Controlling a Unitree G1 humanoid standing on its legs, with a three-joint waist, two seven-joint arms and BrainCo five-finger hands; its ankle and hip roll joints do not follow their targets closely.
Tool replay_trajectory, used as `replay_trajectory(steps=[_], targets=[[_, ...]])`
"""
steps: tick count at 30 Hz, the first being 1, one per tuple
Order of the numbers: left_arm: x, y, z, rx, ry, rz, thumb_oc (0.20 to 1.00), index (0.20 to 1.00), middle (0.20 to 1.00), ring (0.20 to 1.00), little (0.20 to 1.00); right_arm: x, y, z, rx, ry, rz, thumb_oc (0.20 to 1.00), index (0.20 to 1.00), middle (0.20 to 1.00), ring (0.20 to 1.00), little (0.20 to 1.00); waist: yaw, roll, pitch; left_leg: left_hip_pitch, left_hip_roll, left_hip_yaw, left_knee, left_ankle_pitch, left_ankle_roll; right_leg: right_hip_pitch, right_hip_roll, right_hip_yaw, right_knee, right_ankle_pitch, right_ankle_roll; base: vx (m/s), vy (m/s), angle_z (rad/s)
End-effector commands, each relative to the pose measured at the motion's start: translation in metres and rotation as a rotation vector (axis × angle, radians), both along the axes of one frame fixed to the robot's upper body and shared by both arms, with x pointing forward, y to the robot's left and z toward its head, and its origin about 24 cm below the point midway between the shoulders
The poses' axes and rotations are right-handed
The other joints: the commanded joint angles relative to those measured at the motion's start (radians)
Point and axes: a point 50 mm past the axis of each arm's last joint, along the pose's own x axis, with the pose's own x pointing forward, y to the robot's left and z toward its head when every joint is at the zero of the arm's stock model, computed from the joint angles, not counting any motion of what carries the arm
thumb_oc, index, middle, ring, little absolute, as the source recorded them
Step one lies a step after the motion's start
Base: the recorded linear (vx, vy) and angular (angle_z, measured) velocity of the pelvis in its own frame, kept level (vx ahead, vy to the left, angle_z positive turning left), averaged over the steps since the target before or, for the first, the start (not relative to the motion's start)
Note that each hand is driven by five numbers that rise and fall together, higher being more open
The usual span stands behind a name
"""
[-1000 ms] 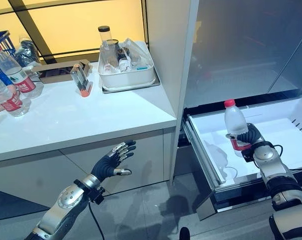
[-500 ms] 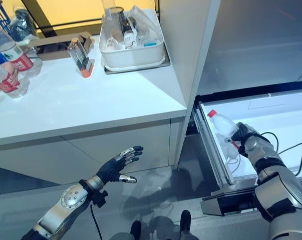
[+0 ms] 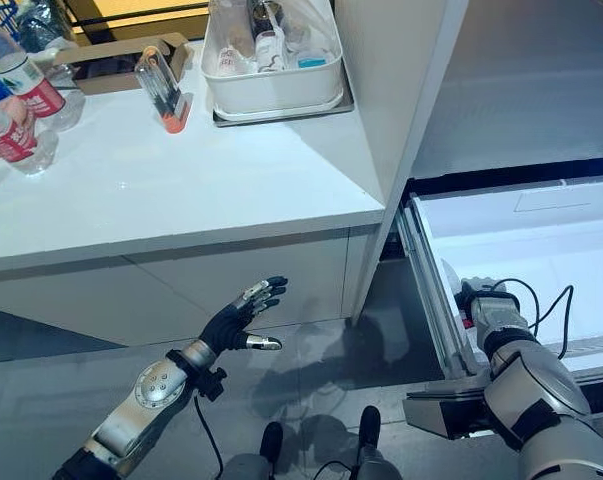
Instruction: Take the drinks into the refrigerator
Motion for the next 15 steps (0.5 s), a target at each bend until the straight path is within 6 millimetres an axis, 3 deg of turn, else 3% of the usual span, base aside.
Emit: replay_trajectory(steps=[1, 2, 7, 8, 9, 15], targets=[[0.005, -0.003, 0.037, -0.055, -0.188, -0.019, 1.0, 1.0, 1.0, 1.0, 1.0, 0.0, 0.146, -0.062, 0.288, 0.161, 0.366, 0.2, 0.2, 0.2, 0.2, 0.2, 0.071, -0.009, 0.064, -0.115, -0.118, 0.024, -0.001, 0.054, 0.126, -0.061, -0.041, 0.065, 0.172, -0.091, 0.053, -0.04, 0.022, 0.04], [0.006, -0.002, 0.036, -0.065, -0.182, -0.005, 1.0, 1.0, 1.0, 1.0, 1.0, -0.009, 0.148, -0.073, 0.328, 0.19, 0.328, 0.2, 0.2, 0.2, 0.2, 0.2, 0.073, -0.005, 0.068, -0.116, -0.121, 0.024, -0.003, 0.054, 0.127, -0.063, -0.045, 0.065, 0.168, -0.088, 0.053, -0.02, 0.016, 0.04], [0.007, -0.002, 0.038, -0.063, -0.19, -0.003, 1.0, 1.0, 1.0, 1.0, 1.0, -0.021, 0.153, -0.088, 0.342, 0.253, 0.303, 0.2, 0.2, 0.2, 0.2, 0.2, 0.075, 0.002, 0.069, -0.113, -0.124, 0.031, -0.003, 0.051, 0.127, -0.061, -0.049, 0.069, 0.159, -0.084, 0.054, -0.02, 0.019, 0.02], [0.006, -0.002, 0.038, -0.068, -0.188, -0.001, 1.0, 1.0, 1.0, 1.0, 1.0, -0.023, 0.155, -0.09, 0.348, 0.266, 0.3, 0.272, 0.272, 0.272, 0.272, 0.272, 0.074, 0.003, 0.068, -0.112, -0.124, 0.032, -0.004, 0.051, 0.127, -0.06, -0.05, 0.069, 0.158, -0.084, 0.053, 0.0, 0.0, 0.0], [0.007, -0.003, 0.036, -0.063, -0.182, -0.012, 1.0, 1.0, 1.0, 1.0, 1.0, -0.024, 0.158, -0.091, 0.389, 0.258, 0.28, 1.0, 1.0, 1.0, 1.0, 1.0, 0.072, 0.005, 0.067, -0.109, -0.124, 0.035, -0.006, 0.051, 0.127, -0.058, -0.051, 0.071, 0.155, -0.083, 0.054, 0.0, 0.0, 0.0], [0.007, -0.007, 0.036, -0.049, -0.178, -0.049, 1.0, 1.0, 1.0, 1.0, 1.0, -0.021, 0.159, -0.087, 0.514, 0.193, 0.206, 1.0, 1.0, 1.0, 1.0, 1.0, 0.057, 0.005, 0.06, -0.095, -0.124, 0.043, -0.01, 0.046, 0.128, -0.058, -0.052, 0.082, 0.157, -0.083, 0.055, 0.0, 0.007, -0.01]])
